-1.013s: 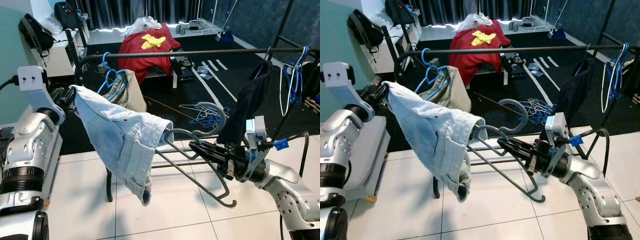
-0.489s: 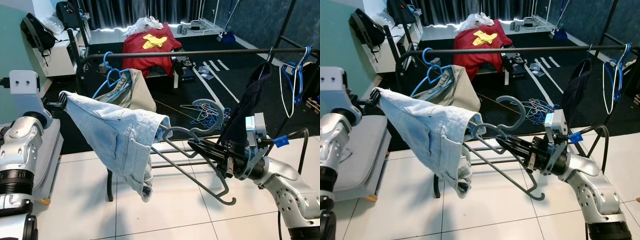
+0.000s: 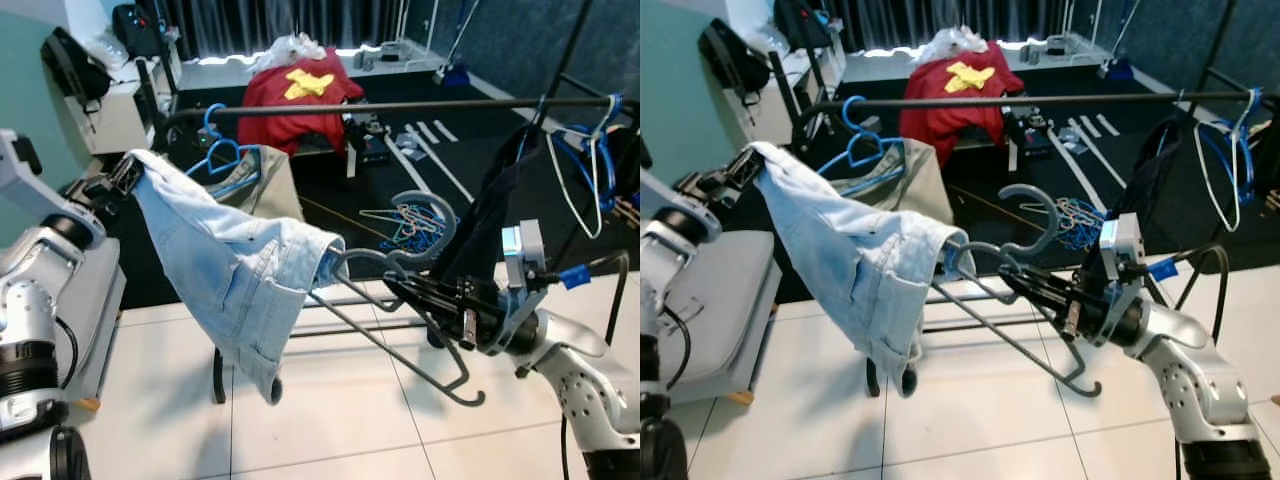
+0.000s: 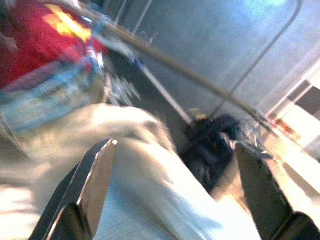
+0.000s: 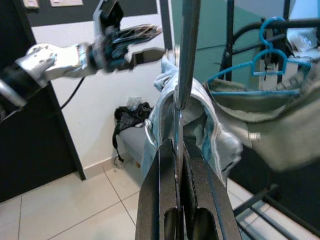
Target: Hang hanger
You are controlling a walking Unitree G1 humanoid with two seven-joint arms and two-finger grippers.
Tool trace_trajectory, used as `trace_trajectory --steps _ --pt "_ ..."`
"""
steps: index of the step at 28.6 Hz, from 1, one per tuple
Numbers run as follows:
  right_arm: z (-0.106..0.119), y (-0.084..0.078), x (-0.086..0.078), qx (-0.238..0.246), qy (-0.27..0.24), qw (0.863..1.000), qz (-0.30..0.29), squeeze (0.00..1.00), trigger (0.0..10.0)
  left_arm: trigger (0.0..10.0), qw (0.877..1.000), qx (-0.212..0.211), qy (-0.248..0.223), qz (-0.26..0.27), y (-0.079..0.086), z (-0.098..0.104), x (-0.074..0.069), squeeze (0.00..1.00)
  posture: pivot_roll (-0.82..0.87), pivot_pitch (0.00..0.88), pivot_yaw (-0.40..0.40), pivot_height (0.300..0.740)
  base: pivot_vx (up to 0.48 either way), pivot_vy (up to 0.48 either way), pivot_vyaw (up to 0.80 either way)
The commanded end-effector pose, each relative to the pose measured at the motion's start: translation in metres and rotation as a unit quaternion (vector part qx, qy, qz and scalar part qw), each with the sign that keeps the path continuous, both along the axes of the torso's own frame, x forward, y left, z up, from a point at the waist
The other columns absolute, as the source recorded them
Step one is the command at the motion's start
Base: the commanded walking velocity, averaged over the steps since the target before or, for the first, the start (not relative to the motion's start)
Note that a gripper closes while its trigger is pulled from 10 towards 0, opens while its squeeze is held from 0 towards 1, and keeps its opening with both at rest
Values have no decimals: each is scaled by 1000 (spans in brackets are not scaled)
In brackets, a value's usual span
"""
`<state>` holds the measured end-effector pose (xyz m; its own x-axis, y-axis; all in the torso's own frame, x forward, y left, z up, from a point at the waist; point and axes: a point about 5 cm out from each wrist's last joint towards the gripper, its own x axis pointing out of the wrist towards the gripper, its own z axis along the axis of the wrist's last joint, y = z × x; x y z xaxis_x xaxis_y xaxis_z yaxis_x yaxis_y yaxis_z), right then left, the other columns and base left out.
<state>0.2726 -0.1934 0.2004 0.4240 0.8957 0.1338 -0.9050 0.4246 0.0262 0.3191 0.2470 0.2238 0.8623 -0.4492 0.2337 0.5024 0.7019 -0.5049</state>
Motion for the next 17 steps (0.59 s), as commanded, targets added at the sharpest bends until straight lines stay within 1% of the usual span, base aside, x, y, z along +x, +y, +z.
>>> trace_trajectory --steps 1,2,3,5,6,8,9,10,11,12,13,14,15,16,17 --pt "3 2 -1 -5 -9 1000 10 0 10000 10000 995 7 -13 -95 -18 -6 -16 0 -6 47 34 740 0 0 0" --pt "3 2 -1 -5 -9 1000 10 0 10000 10000 995 7 -13 -95 -18 -6 -16 0 -6 47 34 740 0 0 0" --pt "2 2 -1 -10 -7 1000 9 0 10000 10000 994 75 9 -80 -20 -18 -14 0 -5 47 32 740 0 0 0" --pt "2 2 -1 -10 -7 1000 9 0 10000 10000 994 75 9 -80 -20 -18 -14 0 -5 47 32 740 0 0 0" --pt "1 1 -1 -13 -6 1000 8 0 10000 10000 977 210 33 -6 -12 -34 -4 0 -4 45 31 740 0 0 0" --pt "1 1 -1 -13 -6 1000 8 0 10000 10000 977 210 33 -6 -12 -34 -4 0 -4 45 31 740 0 0 0" --pt "1 2 -1 -14 -6 1000 8 0 10000 10000 925 366 40 98 7 -42 7 0 -3 45 32 740 0 0 0" --pt "1 2 0 -13 -7 1000 8 0 10000 10000 891 411 2 192 20 -28 16 0 -7 44 33 740 0 0 0" --pt "2 3 0 -12 -8 1000 9 0 10000 10000 891 365 -58 263 25 -1 22 0 -8 42 34 740 0 0 0" --pt "2 3 0 -12 -8 1000 9 0 10000 10000 891 365 -58 263 25 -1 22 0 -8 42 34 740 0 0 0" --pt "3 3 0 -11 -9 1000 10 0 10000 10000 896 305 -101 307 29 21 23 0 -7 42 34 740 0 0 0" --pt "4 3 0 -11 -10 1000 12 0 10000 10000 894 224 -167 349 36 50 17 0 -10 40 36 740 0 0 0" --pt "4 3 0 -11 -10 1000 12 0 10000 10000 894 224 -167 349 36 50 17 0 -10 40 36 740 0 0 0" --pt "4 3 0 -11 -12 1000 16 0 10000 10000 887 121 -241 375 48 82 4 0 -11 36 36 740 0 0 0" --pt "5 3 0 -11 -13 1000 17 0 10000 10000 887 82 -262 372 51 90 -1 0 -11 36 36 740 0 0 0"
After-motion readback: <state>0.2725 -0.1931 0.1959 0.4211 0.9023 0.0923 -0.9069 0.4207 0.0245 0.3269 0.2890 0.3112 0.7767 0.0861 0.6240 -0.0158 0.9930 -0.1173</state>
